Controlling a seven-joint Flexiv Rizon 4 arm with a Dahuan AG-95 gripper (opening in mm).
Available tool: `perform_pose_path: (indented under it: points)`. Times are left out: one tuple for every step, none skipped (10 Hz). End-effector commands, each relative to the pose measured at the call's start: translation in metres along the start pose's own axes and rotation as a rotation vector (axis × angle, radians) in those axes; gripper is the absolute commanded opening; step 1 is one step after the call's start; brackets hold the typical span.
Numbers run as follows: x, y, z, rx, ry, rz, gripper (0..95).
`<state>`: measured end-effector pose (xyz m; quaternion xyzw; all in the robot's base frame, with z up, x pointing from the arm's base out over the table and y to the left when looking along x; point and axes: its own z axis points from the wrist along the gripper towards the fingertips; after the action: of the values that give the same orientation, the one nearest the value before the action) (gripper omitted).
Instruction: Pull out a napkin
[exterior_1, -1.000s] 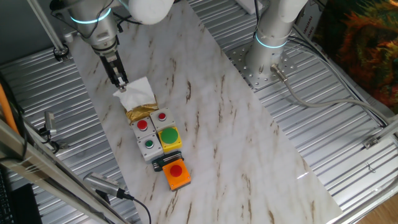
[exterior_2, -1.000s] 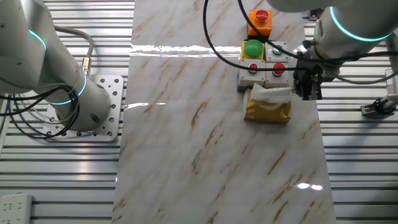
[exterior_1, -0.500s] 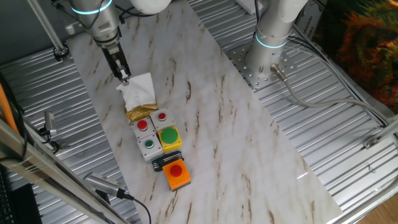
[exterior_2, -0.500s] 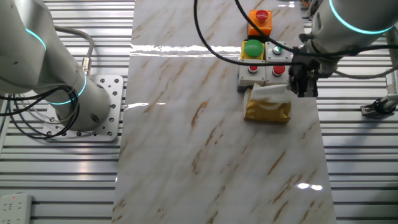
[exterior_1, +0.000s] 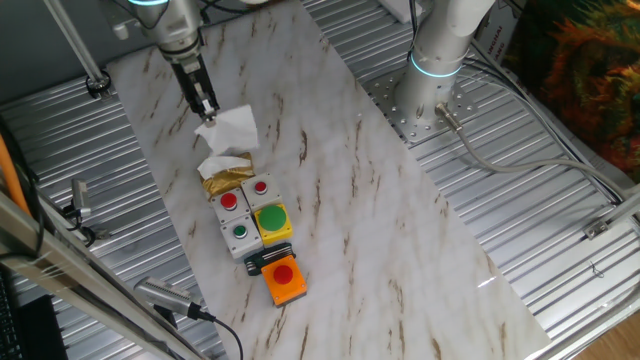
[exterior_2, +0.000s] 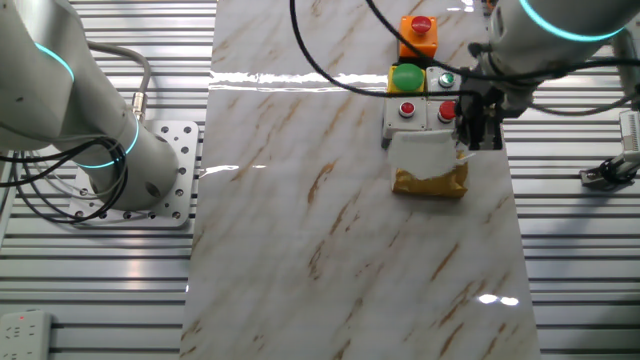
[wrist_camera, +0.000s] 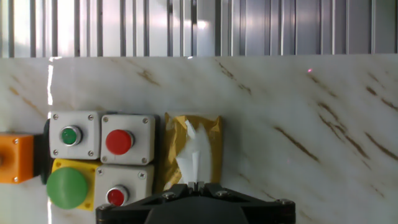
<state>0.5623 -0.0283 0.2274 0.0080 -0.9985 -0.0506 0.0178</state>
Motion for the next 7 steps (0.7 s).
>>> perform_pose_path:
  points:
    - [0.003, 0.002, -0.005, 0.0, -0.001, 0.003, 0.0]
    - [0.008, 0.002, -0.008, -0.002, -0.001, 0.007, 0.0]
    - [0.011, 0.002, -0.008, -0.003, -0.001, 0.007, 0.0]
    - [0.017, 0.0, -0.007, -0.002, -0.003, 0.001, 0.0]
    - [0.02, -0.001, -0.005, -0.002, -0.005, -0.002, 0.0]
    - [0.028, -0.004, -0.003, 0.0, -0.007, -0.007, 0.0]
    - [0.031, -0.009, -0.002, -0.001, -0.011, -0.017, 0.0]
